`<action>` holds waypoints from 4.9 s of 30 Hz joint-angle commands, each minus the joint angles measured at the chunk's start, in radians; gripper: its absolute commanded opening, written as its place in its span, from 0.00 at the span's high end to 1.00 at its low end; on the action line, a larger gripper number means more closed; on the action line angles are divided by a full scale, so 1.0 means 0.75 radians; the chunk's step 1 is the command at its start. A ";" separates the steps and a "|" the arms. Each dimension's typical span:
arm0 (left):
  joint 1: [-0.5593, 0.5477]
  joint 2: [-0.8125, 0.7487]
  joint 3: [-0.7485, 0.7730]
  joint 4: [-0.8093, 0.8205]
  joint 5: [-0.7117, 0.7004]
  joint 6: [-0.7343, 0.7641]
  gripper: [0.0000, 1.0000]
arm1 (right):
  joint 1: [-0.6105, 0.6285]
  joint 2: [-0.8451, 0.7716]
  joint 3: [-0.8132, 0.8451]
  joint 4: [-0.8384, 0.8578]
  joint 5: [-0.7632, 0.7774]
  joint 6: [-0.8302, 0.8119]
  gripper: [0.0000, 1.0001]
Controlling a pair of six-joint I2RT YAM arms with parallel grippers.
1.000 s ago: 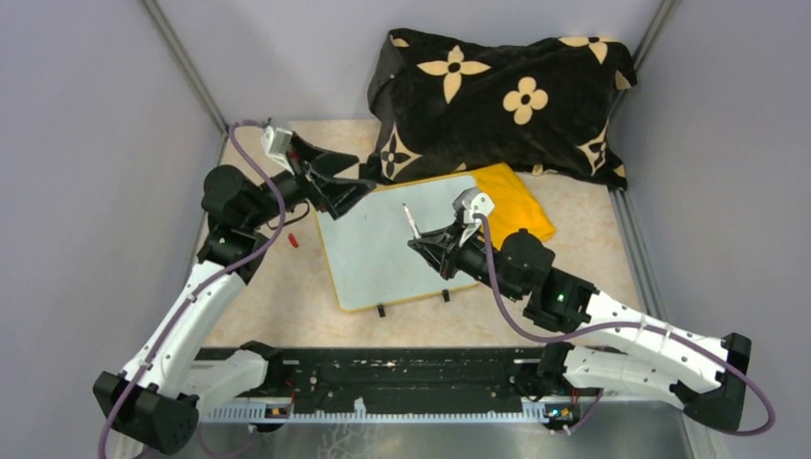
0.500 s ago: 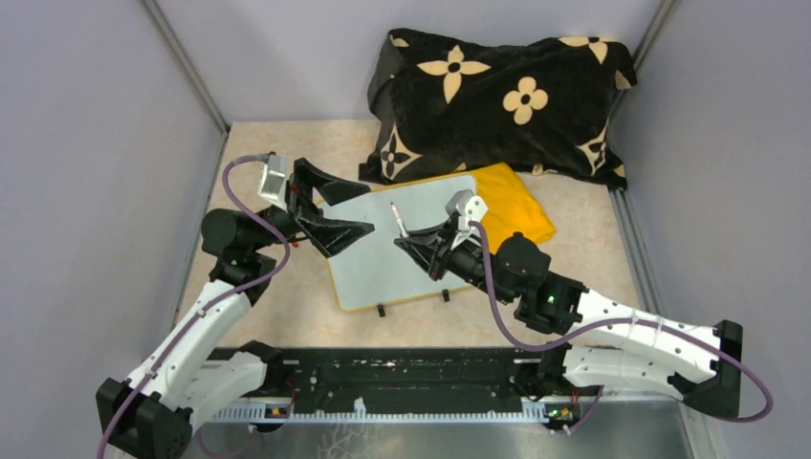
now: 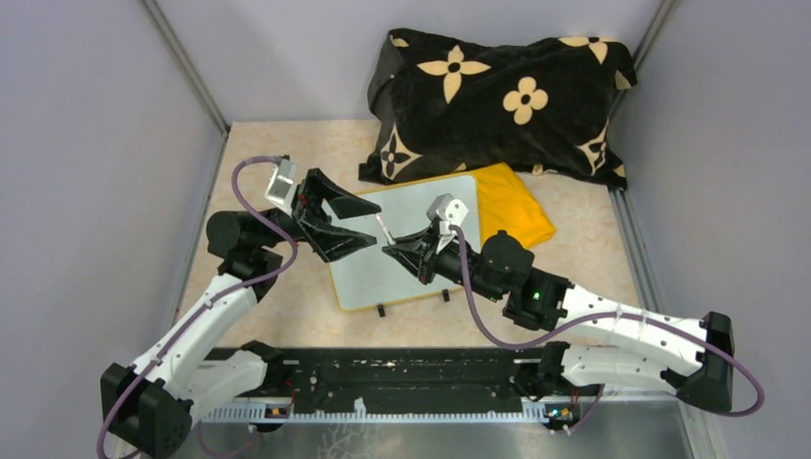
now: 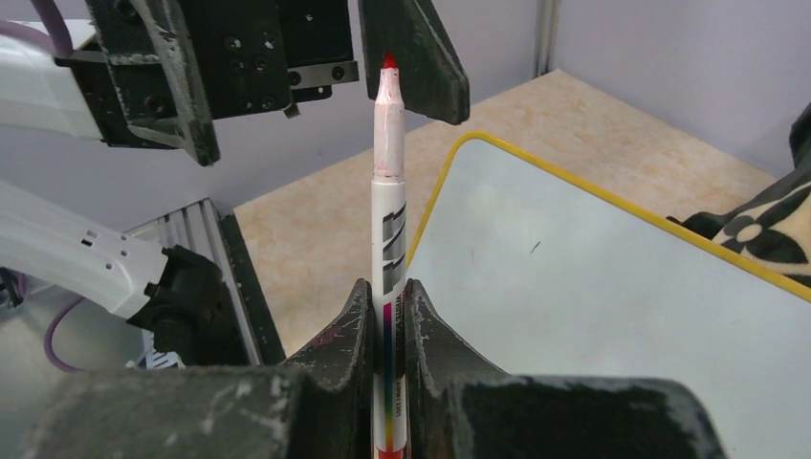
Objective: Write a sentence on the whiteboard
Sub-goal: Adjust the whiteboard marker.
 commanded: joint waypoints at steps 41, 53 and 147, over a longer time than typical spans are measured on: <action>-0.049 0.014 -0.028 0.191 -0.121 -0.118 1.00 | 0.012 -0.046 0.108 0.040 -0.055 0.055 0.23; -0.051 -0.022 -0.028 0.468 -0.605 -0.358 1.00 | 0.012 -0.249 -0.071 0.424 0.203 0.136 0.22; -0.075 -0.072 0.030 0.139 -1.118 -0.642 1.00 | -0.244 0.483 0.475 0.841 -0.185 0.751 0.83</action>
